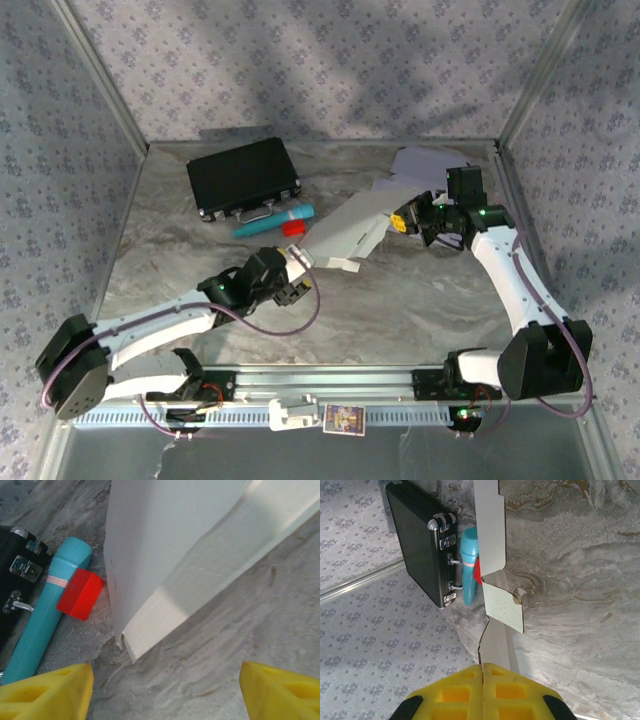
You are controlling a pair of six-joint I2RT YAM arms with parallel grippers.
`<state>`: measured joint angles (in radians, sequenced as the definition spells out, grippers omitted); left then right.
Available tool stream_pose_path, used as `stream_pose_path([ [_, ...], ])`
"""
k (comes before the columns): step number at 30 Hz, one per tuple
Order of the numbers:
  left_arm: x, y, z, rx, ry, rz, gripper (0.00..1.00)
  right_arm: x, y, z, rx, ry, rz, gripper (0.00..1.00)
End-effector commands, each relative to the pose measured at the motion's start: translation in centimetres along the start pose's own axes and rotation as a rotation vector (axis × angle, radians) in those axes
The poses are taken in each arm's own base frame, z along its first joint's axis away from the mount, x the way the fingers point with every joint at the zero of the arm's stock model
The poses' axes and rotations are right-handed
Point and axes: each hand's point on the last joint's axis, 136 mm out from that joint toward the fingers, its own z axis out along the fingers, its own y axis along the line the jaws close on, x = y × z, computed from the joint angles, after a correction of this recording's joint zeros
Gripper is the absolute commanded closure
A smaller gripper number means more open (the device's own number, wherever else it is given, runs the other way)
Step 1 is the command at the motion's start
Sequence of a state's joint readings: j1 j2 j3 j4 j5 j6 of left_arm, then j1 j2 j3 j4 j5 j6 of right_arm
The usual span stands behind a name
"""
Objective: Fold the paper box
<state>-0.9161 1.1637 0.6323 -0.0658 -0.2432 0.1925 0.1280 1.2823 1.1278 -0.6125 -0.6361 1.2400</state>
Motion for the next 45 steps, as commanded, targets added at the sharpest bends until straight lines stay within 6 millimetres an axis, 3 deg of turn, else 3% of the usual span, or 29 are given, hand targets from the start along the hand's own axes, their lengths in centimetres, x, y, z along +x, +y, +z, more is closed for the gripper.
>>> stream_pose_path([
  [1, -1.8, 2.1, 1.5, -0.095, -0.074, 0.004, 0.23, 0.3, 1.0, -0.5, -0.005, 0.019, 0.052, 1.0],
  [8, -1.3, 3.4, 4.6, -0.107, -0.062, -0.018, 0.24, 0.2, 1.5, -1.1, 0.01, 0.046, 0.103, 1.0],
  [14, -2.9, 2.4, 5.1, -0.068, -0.097, 0.026, 0.33, -0.3, 1.3, -0.9, 0.02, 0.061, 0.161, 1.0],
  [19, -3.9, 2.9, 4.8, -0.077, -0.084, 0.034, 0.63, -0.7, 1.6, -0.6, 0.012, 0.066, 0.188, 1.0],
  [24, -5.1, 3.0, 3.8, -0.088, -0.109, 0.069, 0.86, -1.3, 2.1, -0.5, 0.009, 0.061, 0.205, 1.0],
  [28, -6.0, 3.7, 2.4, -0.116, -0.126, 0.088, 0.97, -2.2, 3.6, -0.8, -0.019, 0.044, 0.166, 1.0],
  [29, -6.5, 4.0, 2.0, -0.118, -0.127, 0.085, 0.99, -2.5, 4.3, -1.1, -0.021, 0.036, 0.123, 0.96],
  [33, -8.5, 5.6, -0.5, -0.139, -0.101, -0.002, 1.0, -3.5, 7.8, -3.6, -0.022, -0.072, -0.046, 0.65],
  [37, -10.3, 5.5, -3.1, -0.061, -0.072, -0.129, 1.0, -4.5, 10.0, -8.4, 0.012, -0.316, -0.157, 0.49],
  [41, -11.7, 4.2, -5.9, 0.081, -0.077, -0.255, 1.0, -4.7, 10.5, -10.7, 0.022, -0.453, -0.212, 0.45],
  [45, -11.1, 3.4, -7.4, 0.165, 0.024, -0.336, 1.0, -4.9, 10.2, -12.1, 0.038, -0.535, -0.212, 0.42],
])
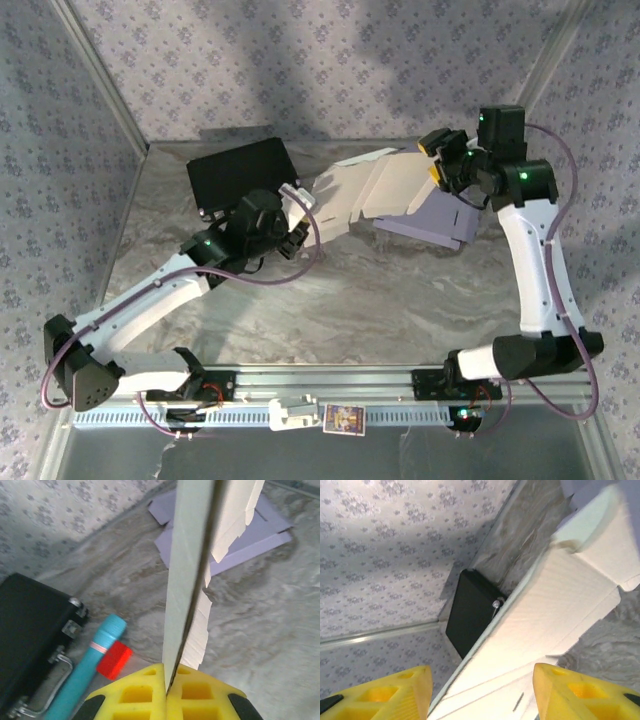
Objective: Fold the paper box
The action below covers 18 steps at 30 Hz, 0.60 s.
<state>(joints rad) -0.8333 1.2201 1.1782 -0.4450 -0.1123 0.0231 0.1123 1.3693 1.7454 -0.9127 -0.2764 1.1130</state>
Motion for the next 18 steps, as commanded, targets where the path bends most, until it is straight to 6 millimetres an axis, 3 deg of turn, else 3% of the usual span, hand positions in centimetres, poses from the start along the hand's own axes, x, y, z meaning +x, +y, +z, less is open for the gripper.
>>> stream_pose_path([
  [1, 2.3, -1.2, -1.9, 0.09, 0.178, -0.124, 1.0, -1.6, -1.8, -1.0, 0.102, -0.123, -0.024, 0.41],
  [5, 3.4, -1.4, -2.5, 0.112, 0.288, -0.154, 1.0, -1.8, -1.5, -2.6, 0.128, -0.192, -0.055, 0.4],
  [8, 4.6, -1.4, -2.1, 0.113, 0.392, -0.155, 1.0, -0.2, -2.2, -2.4, 0.181, -0.19, -0.035, 0.39],
  [11, 5.9, -1.0, -1.1, 0.083, 0.491, -0.141, 1.0, 2.2, -2.7, -1.1, 0.215, -0.151, 0.014, 0.37],
  [14, 7.4, 0.1, 0.2, 0.008, 0.588, -0.112, 1.0, 5.0, -1.8, 0.7, 0.197, -0.103, 0.025, 0.34],
  [18, 7.7, 0.5, 1.4, -0.029, 0.646, -0.043, 1.0, 8.0, -1.7, 3.3, 0.214, -0.026, 0.09, 0.35],
])
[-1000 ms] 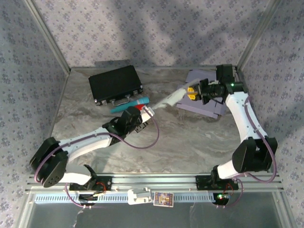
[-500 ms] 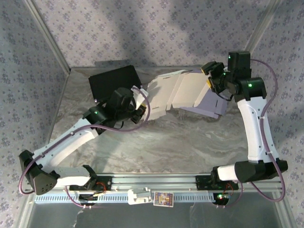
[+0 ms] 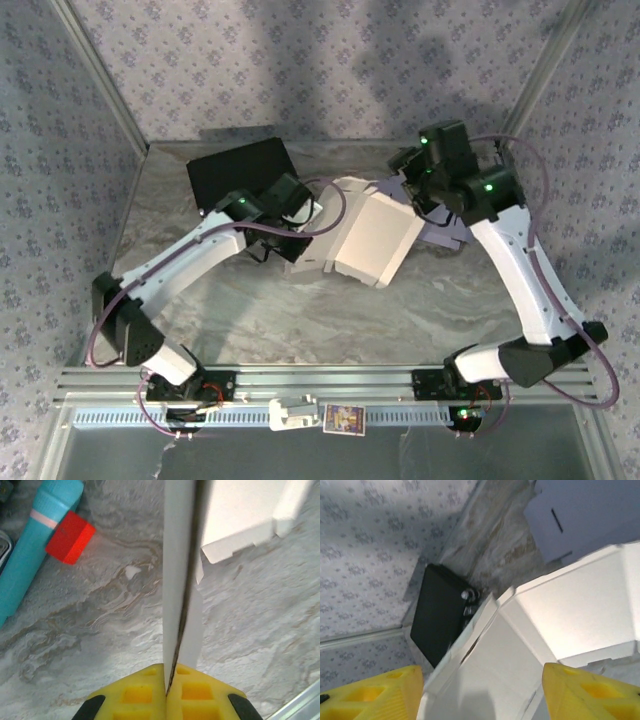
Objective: Fold the paper box
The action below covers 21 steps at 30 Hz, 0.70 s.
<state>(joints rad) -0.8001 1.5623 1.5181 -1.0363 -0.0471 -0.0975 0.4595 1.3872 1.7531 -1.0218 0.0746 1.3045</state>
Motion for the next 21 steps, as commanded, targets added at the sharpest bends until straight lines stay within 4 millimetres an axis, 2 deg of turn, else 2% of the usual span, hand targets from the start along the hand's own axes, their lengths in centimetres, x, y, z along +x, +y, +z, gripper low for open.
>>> stream_pose_path([
  [1, 0.2, 0.9, -0.8, -0.071, 0.048, 0.045, 1.0, 1.7, -0.7, 2.8, 0.056, 0.038, 0.13, 0.36],
  [4, -0.3, 0.8, -0.7, -0.078, 0.048, 0.07, 1.0, 3.6, 0.0, 5.3, 0.039, 0.136, 0.245, 0.36],
  [6, -0.5, 0.9, -0.6, -0.097, 0.06, 0.092, 1.0, 4.4, 0.4, 6.2, 0.053, 0.182, 0.293, 0.36],
  [12, -1.1, 1.0, -0.8, -0.186, 0.079, 0.183, 1.0, 6.4, 0.6, 7.0, 0.139, 0.284, 0.382, 0.34],
  [16, -1.8, 1.3, -1.2, -0.24, 0.07, 0.216, 1.0, 6.3, 0.6, 7.4, 0.136, 0.291, 0.436, 0.33],
  [17, -2.0, 1.4, -1.3, -0.255, 0.065, 0.224, 1.0, 6.2, 0.6, 7.6, 0.127, 0.297, 0.447, 0.34],
  [21, -2.3, 2.1, -1.7, -0.318, 0.062, 0.258, 1.0, 6.6, 0.3, 8.5, 0.137, 0.37, 0.486, 0.48],
])
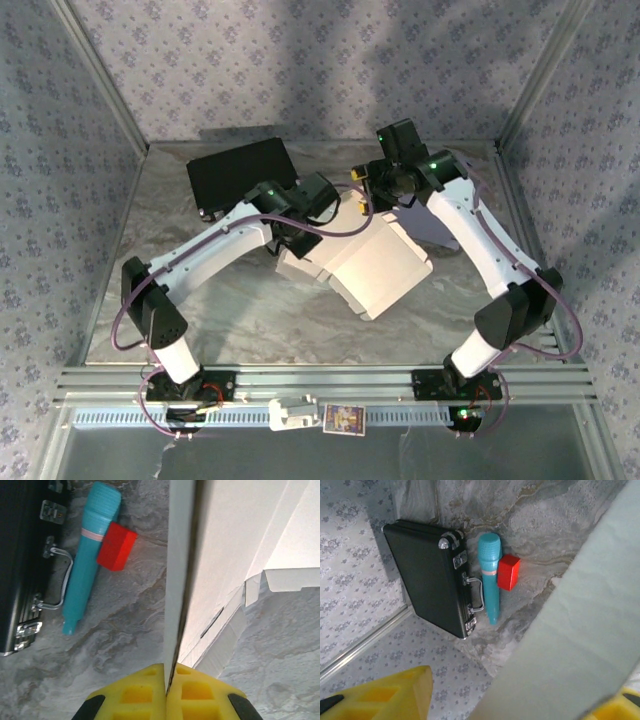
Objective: Fold the paper box
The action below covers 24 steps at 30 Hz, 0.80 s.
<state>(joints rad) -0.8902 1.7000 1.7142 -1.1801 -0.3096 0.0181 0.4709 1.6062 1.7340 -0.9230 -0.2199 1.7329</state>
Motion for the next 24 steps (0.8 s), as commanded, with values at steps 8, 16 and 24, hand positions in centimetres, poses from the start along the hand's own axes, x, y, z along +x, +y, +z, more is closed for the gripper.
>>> stream_pose_path([
  [8, -1.3, 2.8, -2.0, -0.211, -0.048, 0.099, 1.0, -0.7, -1.5, 0.2, 0.057, 0.103, 0.071, 0.73],
  [16, -2.8, 4.3, -3.9, -0.289, -0.145, 0.074, 0.69, -1.7, -1.4, -0.3, 0.03, 0.129, 0.111, 0.92],
  [24, -0.1, 2.5, -4.7, -0.001, -0.384, -0.132, 0.36, -3.7, -0.9, -0.7, -0.013, 0.159, 0.217, 1.0],
])
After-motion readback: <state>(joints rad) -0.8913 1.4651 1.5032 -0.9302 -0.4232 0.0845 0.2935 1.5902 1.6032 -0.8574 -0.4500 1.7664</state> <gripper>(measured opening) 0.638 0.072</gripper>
